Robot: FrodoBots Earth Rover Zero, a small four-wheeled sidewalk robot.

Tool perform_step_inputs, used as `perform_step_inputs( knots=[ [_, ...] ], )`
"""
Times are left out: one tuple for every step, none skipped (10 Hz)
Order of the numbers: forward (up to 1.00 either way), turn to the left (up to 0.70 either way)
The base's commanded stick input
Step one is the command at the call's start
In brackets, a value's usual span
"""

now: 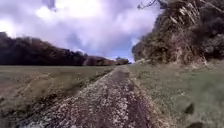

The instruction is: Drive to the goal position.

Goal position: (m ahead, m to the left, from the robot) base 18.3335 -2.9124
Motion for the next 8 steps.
perform_step_inputs(
  knots=[
    [0.85,0.0],
    [0.85,0.0],
    [0.85,0.0],
    [0.85,0.0],
    [0.85,0.0],
    [0.85,0.0],
    [0.85,0.0],
    [0.85,0.0]
  ],
)
